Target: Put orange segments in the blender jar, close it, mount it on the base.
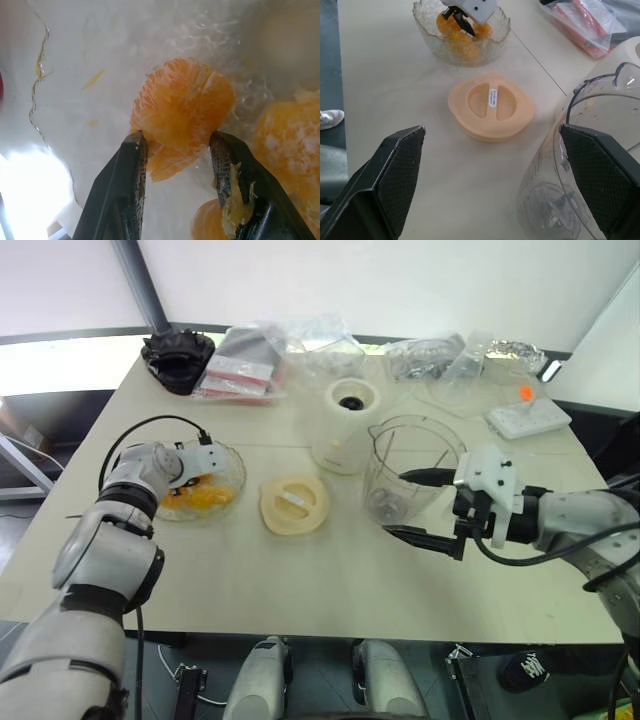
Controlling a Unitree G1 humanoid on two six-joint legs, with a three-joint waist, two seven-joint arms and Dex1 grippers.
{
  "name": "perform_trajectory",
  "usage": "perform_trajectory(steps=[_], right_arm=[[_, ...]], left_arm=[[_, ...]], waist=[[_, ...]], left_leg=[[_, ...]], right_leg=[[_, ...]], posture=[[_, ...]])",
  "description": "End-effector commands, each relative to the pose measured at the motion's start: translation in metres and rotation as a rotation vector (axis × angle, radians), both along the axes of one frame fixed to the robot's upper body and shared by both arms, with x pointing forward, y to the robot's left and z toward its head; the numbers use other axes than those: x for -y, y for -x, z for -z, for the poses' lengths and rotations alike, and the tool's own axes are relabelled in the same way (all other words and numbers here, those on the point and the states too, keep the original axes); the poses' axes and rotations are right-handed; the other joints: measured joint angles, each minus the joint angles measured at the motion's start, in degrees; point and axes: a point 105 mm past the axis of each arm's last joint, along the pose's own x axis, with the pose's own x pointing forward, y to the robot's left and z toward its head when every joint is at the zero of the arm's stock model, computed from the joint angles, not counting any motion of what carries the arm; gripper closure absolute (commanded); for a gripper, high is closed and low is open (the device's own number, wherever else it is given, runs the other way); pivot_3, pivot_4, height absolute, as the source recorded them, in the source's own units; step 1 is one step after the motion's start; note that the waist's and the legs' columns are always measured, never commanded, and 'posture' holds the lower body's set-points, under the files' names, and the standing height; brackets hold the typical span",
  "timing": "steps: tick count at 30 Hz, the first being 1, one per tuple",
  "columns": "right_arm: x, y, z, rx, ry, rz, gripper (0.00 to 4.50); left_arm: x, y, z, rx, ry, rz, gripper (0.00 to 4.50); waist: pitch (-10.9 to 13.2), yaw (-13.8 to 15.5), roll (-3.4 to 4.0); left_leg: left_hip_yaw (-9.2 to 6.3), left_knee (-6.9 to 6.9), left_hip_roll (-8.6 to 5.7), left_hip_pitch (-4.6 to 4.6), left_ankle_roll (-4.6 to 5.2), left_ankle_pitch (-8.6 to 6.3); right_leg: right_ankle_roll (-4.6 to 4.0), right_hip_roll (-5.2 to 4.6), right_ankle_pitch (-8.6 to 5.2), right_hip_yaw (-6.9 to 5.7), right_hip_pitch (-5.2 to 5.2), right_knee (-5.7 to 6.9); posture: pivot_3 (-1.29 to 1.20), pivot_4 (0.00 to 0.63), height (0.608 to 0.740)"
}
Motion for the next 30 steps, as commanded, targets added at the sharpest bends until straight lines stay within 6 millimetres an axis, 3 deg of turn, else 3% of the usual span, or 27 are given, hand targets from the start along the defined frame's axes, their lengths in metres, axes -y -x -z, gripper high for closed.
perform_trajectory(steps=[1,4,6,12,23,30], right_arm=[[0.000,0.001,0.001,-0.001,0.008,0.003,0.00],[0.000,0.001,0.001,-0.001,0.007,0.002,0.00],[0.000,0.001,0.001,-0.001,0.007,0.001,0.00],[0.000,0.001,0.001,-0.003,0.008,0.000,0.00],[0.000,0.003,0.003,-0.010,0.007,0.005,0.00],[-0.001,0.003,0.004,-0.015,0.008,-0.001,0.00]], left_arm=[[-0.005,0.003,0.005,-0.005,0.019,-0.016,2.55],[-0.005,0.004,0.005,-0.005,0.029,-0.014,2.55],[-0.006,0.004,0.005,0.007,0.031,-0.018,3.08],[-0.006,0.002,0.000,0.029,0.076,-0.027,3.08],[0.003,-0.005,-0.047,0.171,0.376,-0.064,3.08],[0.011,0.014,-0.066,0.192,0.643,-0.125,3.08]], waist=[[0.00,0.00,0.00],[0.00,0.00,0.00],[0.00,0.00,0.00],[0.00,-0.01,0.00],[0.05,-0.05,-0.08],[0.05,-0.07,-0.09]], left_leg=[[0.00,0.00,0.00,0.00,0.00,0.00],[0.00,0.00,0.00,0.00,0.00,0.00],[0.00,0.00,0.00,0.00,0.00,0.00],[-0.02,0.00,0.00,0.00,0.00,0.00],[-0.09,0.00,0.01,-0.05,0.00,0.00],[-0.14,0.00,0.02,-0.05,0.00,0.00]], right_leg=[[0.00,0.00,0.00,0.00,0.00,0.00],[0.00,0.00,0.00,0.00,0.00,0.00],[0.00,0.00,0.00,0.00,0.00,0.00],[0.00,0.00,0.00,0.00,0.00,0.00],[0.00,-0.03,0.00,0.00,-0.02,-0.04],[-0.01,-0.05,0.00,0.00,-0.02,-0.03]], posture=[[0.00,0.150,0.740],[0.00,0.150,0.740],[0.00,0.150,0.740],[0.00,0.150,0.740],[0.00,0.150,0.740],[0.00,0.150,0.740]])
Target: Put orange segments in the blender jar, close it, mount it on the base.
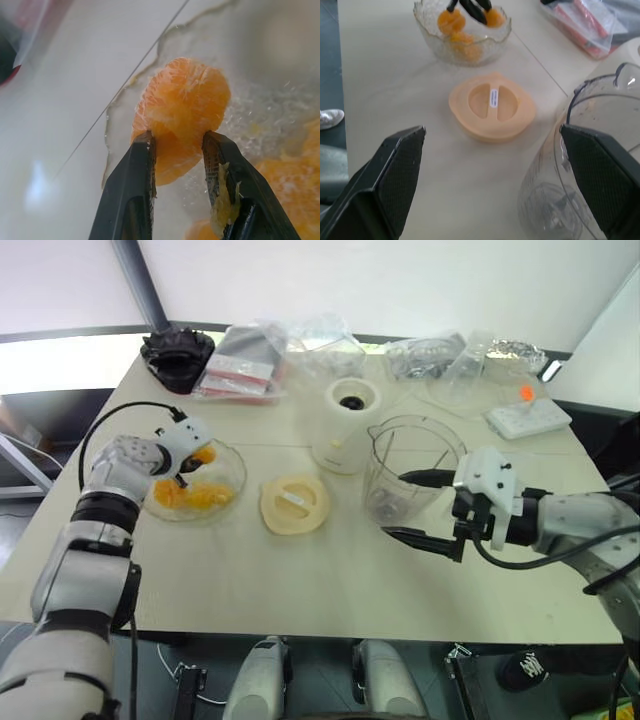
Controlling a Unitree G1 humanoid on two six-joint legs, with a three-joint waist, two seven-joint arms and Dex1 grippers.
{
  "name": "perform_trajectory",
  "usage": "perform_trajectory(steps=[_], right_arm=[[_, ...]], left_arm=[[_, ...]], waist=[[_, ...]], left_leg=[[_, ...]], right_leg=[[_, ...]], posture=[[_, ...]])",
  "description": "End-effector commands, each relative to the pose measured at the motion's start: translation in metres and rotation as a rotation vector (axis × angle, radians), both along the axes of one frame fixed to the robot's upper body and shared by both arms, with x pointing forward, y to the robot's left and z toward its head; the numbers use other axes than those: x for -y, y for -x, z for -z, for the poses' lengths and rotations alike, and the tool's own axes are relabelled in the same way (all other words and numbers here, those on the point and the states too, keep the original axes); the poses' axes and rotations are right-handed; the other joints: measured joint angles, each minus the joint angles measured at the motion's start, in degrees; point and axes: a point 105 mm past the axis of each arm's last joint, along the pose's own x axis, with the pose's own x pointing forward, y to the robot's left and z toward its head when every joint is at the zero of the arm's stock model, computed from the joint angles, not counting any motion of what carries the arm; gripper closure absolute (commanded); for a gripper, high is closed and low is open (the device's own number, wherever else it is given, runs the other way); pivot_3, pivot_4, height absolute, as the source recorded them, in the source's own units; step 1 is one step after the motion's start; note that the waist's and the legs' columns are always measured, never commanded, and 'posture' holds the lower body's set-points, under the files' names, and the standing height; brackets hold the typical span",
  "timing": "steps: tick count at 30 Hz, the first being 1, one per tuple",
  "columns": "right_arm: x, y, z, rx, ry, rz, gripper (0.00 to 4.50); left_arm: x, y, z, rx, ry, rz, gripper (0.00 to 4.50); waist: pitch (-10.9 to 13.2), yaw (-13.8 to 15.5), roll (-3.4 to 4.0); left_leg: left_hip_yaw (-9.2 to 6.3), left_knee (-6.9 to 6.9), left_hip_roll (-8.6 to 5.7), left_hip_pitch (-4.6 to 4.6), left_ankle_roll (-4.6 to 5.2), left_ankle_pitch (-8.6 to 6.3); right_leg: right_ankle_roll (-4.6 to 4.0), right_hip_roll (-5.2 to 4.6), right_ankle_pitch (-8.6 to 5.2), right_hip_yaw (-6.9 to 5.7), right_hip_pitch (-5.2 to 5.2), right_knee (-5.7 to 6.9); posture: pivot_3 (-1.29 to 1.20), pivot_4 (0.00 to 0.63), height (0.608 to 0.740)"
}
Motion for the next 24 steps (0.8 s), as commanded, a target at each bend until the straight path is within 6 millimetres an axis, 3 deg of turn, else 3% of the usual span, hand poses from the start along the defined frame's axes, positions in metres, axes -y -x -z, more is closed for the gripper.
perform_trajectory(steps=[1,4,7,10,15,19,24], right_arm=[[0.001,0.001,0.003,-0.014,0.006,0.001,0.00],[0.002,0.001,0.003,-0.017,0.007,0.001,0.00],[0.002,0.001,0.004,-0.019,0.009,0.002,0.00],[0.003,0.000,0.002,-0.008,0.011,0.012,0.00],[0.006,0.000,0.002,0.018,0.003,0.054,0.00],[0.007,0.002,0.002,0.048,-0.033,0.119,0.00],[0.011,0.012,0.008,0.096,-0.062,0.239,0.00]], left_arm=[[0.010,0.009,-0.027,0.061,0.162,0.001,3.08],[0.021,0.023,-0.034,0.074,0.307,0.007,3.08],[0.041,0.031,-0.060,0.159,0.525,0.039,3.08],[0.050,0.029,-0.087,0.213,0.632,0.027,3.08],[0.073,0.019,-0.139,0.308,0.618,0.132,3.08],[0.102,0.013,-0.176,0.341,0.598,0.278,3.08],[0.165,0.011,-0.201,0.308,0.588,0.575,3.08]], waist=[[0.00,0.00,0.00],[0.00,-0.03,0.00],[0.00,0.22,0.00],[-0.01,0.13,-0.02],[0.01,0.19,-0.08],[0.00,0.24,-0.10],[-0.02,0.38,-0.12]], left_leg=[[-0.01,0.00,0.00,0.00,0.00,0.00],[-0.01,0.00,0.00,0.00,0.00,0.00],[-0.07,0.01,-0.01,0.01,0.00,0.00],[-0.11,0.08,-0.03,0.01,0.00,0.00],[-0.08,0.07,-0.04,0.04,0.00,0.00],[-0.03,0.07,-0.11,-0.01,0.00,0.00],[0.06,0.08,-0.21,-0.02,0.00,0.00]], right_leg=[[0.00,-0.01,0.00,0.00,0.00,0.00],[0.00,-0.03,0.00,0.00,0.00,0.01],[-0.01,-0.03,0.00,-0.01,0.01,0.02],[-0.01,-0.04,0.00,-0.04,0.07,0.02],[0.01,0.07,0.00,-0.04,0.07,0.03],[0.01,0.09,-0.01,-0.12,0.11,-0.02],[0.04,0.06,-0.04,-0.10,0.17,-0.09]], posture=[[0.00,0.150,0.740],[0.00,0.150,0.740],[0.00,0.150,0.740],[0.00,0.150,0.740],[0.00,0.150,0.740],[0.00,0.150,0.740],[0.00,0.150,0.740]])
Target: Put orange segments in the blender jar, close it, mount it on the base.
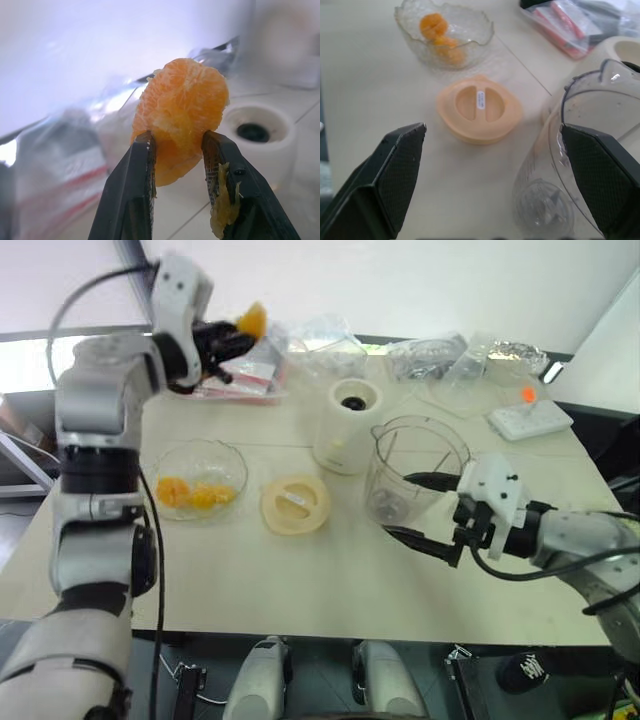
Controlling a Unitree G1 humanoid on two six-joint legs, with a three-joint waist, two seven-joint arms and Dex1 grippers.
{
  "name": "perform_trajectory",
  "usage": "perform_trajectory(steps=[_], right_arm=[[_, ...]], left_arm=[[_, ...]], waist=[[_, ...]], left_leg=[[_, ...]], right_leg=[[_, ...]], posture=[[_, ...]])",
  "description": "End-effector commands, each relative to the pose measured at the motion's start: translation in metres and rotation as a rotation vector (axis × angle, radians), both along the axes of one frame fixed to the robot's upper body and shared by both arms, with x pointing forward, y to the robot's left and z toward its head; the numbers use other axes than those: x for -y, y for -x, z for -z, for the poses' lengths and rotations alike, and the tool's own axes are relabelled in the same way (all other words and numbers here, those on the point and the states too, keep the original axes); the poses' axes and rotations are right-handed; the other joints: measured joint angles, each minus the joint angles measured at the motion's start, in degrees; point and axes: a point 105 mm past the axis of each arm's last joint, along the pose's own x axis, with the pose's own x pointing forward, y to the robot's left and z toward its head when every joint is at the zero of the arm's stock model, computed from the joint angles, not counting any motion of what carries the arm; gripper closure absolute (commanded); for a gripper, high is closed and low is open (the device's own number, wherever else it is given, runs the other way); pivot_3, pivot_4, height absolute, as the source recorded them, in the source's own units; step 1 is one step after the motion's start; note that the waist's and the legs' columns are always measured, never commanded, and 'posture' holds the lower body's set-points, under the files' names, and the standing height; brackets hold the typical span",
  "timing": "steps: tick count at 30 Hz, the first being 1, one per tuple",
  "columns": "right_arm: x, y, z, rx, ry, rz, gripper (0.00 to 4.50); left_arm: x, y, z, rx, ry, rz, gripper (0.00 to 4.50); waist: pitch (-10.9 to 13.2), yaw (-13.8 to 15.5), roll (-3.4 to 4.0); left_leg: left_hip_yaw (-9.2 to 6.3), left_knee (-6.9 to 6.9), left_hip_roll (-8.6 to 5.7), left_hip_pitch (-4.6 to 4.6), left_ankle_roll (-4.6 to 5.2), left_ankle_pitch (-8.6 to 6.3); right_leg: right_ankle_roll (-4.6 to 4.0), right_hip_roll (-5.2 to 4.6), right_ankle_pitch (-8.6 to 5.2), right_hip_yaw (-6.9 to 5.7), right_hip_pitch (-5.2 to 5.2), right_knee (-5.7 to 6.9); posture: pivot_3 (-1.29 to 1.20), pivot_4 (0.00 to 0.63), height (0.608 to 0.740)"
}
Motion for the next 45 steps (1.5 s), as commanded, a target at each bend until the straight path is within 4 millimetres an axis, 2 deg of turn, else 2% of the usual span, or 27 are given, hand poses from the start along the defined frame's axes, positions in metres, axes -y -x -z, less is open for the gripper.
perform_trajectory(steps=[1,4,9,12,16,21,27,33,40,45], right_arm=[[0.009,0.002,-0.001,0.040,-0.005,0.110,0.00],[0.015,0.018,0.007,0.052,-0.044,0.234,0.00],[0.017,0.038,0.015,0.047,-0.065,0.350,0.00],[0.019,0.044,0.018,0.046,-0.076,0.377,0.00],[0.029,0.051,0.020,0.052,-0.065,0.430,0.00],[0.032,0.050,0.015,0.087,-0.058,0.457,0.00],[0.032,0.044,0.006,0.105,-0.045,0.444,0.00],[0.024,0.038,0.004,0.088,-0.013,0.367,0.00],[0.013,0.003,-0.030,0.160,0.041,0.191,0.00],[0.019,-0.019,-0.039,0.160,0.094,0.131,0.00]], left_arm=[[0.034,0.003,-0.015,0.065,-0.034,0.162,3.08],[0.091,0.010,-0.020,0.079,-0.065,0.378,3.08],[0.141,0.027,-0.017,0.064,-0.089,0.589,3.08],[0.155,0.034,-0.012,0.054,-0.117,0.659,3.08],[0.171,0.039,0.009,0.040,-0.227,0.709,3.08],[0.170,0.041,0.017,0.039,-0.259,0.740,3.08],[0.158,0.034,0.018,0.013,-0.210,0.704,3.08],[0.147,0.028,0.015,0.012,-0.181,0.660,3.08],[0.131,0.019,0.009,0.012,-0.113,0.595,3.08],[0.128,0.020,0.006,0.015,-0.083,0.590,3.08]], waist=[[0.00,-0.31,0.00],[0.01,0.02,-0.05],[0.01,0.03,-0.04],[0.01,-0.64,-0.03],[0.02,-0.56,-0.02],[0.04,-0.50,-0.03],[0.03,-0.48,-0.02],[0.03,-0.46,-0.02],[0.06,-0.46,0.03],[0.06,-0.34,0.03]], left_leg=[[0.03,0.00,0.00,0.00,0.00,0.00],[0.02,0.00,-0.02,-0.04,0.00,0.00],[0.08,-0.01,-0.08,-0.15,0.08,-0.04],[0.07,-0.01,-0.01,-0.13,0.10,-0.06],[0.07,-0.02,0.13,-0.06,0.10,-0.06],[0.06,-0.03,0.14,-0.11,0.11,-0.07],[0.00,-0.04,0.16,-0.23,0.13,-0.07],[-0.04,-0.04,0.13,-0.46,0.14,-0.08],[-0.09,0.01,0.11,-0.56,0.15,-0.07],[-0.11,0.00,0.11,-0.67,0.15,-0.07]], right_leg=[[0.00,0.00,0.00,0.02,0.00,-0.03],[0.00,0.01,-0.01,0.01,-0.01,-0.04],[0.05,0.00,-0.05,0.02,-0.11,-0.13],[0.04,0.00,-0.05,0.03,-0.11,-0.15],[0.15,0.05,-0.11,0.02,-0.11,-0.14],[0.15,0.04,-0.11,0.02,-0.14,-0.17],[0.07,0.04,-0.05,0.01,-0.14,-0.38],[0.04,0.05,0.00,-0.02,-0.17,-0.54],[0.25,0.04,0.26,0.04,-0.21,-0.73],[0.26,0.07,0.26,-0.04,-0.24,-0.73]], posture=[[0.00,0.150,0.740],[0.00,0.150,0.740],[0.00,0.150,0.740],[0.00,0.150,0.740],[0.00,0.150,0.740],[0.00,0.150,0.740],[0.00,0.150,0.740],[0.00,0.150,0.740],[0.00,0.150,0.740],[0.00,0.150,0.740]])
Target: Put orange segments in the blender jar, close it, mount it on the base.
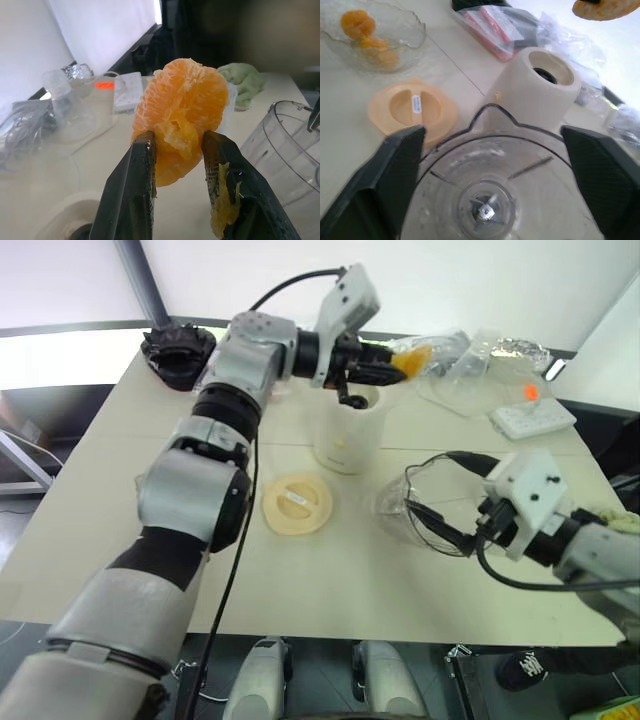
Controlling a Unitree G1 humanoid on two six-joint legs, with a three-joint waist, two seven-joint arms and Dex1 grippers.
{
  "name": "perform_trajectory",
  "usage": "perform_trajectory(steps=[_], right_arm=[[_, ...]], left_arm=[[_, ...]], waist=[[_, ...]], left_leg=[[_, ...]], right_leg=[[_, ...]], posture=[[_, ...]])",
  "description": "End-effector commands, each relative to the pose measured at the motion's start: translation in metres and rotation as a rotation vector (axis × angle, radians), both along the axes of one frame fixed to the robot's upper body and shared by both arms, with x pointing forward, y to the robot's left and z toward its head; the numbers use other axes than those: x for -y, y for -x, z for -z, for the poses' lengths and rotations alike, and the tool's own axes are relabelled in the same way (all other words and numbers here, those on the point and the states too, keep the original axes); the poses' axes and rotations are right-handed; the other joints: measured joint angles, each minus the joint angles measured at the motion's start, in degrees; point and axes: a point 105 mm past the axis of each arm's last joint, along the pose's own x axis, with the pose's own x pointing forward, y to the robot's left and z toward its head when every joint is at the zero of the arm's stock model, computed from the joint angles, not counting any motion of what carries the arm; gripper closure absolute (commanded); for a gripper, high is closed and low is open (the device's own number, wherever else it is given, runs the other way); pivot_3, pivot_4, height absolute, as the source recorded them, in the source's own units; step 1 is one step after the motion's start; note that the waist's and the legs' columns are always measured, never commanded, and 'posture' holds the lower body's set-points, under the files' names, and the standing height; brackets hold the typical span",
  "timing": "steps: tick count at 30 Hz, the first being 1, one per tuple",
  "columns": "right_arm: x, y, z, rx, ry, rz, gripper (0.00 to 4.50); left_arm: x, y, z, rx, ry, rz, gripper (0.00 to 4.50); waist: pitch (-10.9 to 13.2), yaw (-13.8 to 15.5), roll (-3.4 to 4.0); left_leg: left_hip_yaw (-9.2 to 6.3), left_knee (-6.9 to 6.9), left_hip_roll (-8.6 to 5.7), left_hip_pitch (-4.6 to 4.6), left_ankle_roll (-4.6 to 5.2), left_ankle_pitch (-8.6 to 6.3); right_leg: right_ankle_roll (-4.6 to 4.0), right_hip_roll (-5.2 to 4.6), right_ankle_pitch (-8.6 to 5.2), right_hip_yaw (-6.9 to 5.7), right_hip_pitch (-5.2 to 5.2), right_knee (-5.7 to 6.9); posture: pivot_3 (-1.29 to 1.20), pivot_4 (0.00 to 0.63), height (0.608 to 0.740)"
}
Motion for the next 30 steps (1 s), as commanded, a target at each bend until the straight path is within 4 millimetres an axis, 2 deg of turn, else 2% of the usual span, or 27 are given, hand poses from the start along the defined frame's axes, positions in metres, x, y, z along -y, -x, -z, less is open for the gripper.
perform_trajectory(steps=[1,3,8,16,18,26,30], right_arm=[[0.002,-0.013,-0.003,-0.003,0.030,-0.041,0.00],[0.005,-0.018,0.003,-0.029,0.021,-0.050,0.00],[0.013,-0.030,0.014,-0.047,0.021,-0.044,0.00],[0.016,-0.042,0.023,-0.068,-0.048,-0.033,0.00],[0.014,-0.051,0.026,-0.081,-0.076,-0.040,0.00],[0.004,-0.092,0.014,-0.077,-0.143,-0.063,0.00],[0.003,-0.102,0.011,-0.077,-0.131,-0.074,0.00]], left_arm=[[0.001,0.008,-0.024,0.046,0.067,0.031,3.08],[0.001,0.012,-0.030,0.043,0.086,0.055,3.08],[-0.002,0.019,-0.045,0.068,0.117,0.069,3.08],[-0.005,0.023,-0.046,0.084,0.120,0.063,3.08],[-0.007,0.025,-0.049,0.086,0.130,0.060,3.08],[-0.011,0.033,-0.047,0.072,0.147,0.052,3.08],[-0.013,0.036,-0.045,0.067,0.158,0.038,3.08]], waist=[[0.00,-0.15,0.00],[0.00,-0.09,0.00],[-0.01,-0.14,0.02],[-0.04,-0.15,0.03],[-0.03,-0.21,0.02],[-0.03,-0.31,0.06],[-0.03,-0.47,0.07]], left_leg=[[0.00,0.00,-0.01,-0.03,0.00,0.00],[0.01,0.00,-0.04,-0.17,0.00,0.00],[0.00,0.03,-0.13,-0.17,0.00,0.00],[0.02,0.10,-0.05,0.25,0.01,0.01],[0.02,0.10,-0.05,0.26,0.01,0.01],[0.08,0.09,-0.11,0.28,0.01,0.01],[0.12,0.08,-0.12,0.28,0.01,0.01]], right_leg=[[0.01,0.00,0.00,0.00,-0.02,-0.01],[0.35,-0.01,0.20,0.02,-0.13,-0.04],[0.41,-0.02,0.24,0.03,-0.10,-0.05],[0.18,-0.01,0.24,0.10,0.21,-0.03],[0.20,-0.01,0.25,0.12,0.21,-0.01],[0.37,0.00,0.35,0.16,0.19,0.01],[0.39,0.05,0.36,0.15,0.14,0.08]], posture=[[0.00,0.150,0.740],[0.00,0.150,0.740],[0.00,0.150,0.740],[0.00,0.150,0.740],[0.00,0.150,0.740],[0.00,0.150,0.740],[0.00,0.150,0.740]])
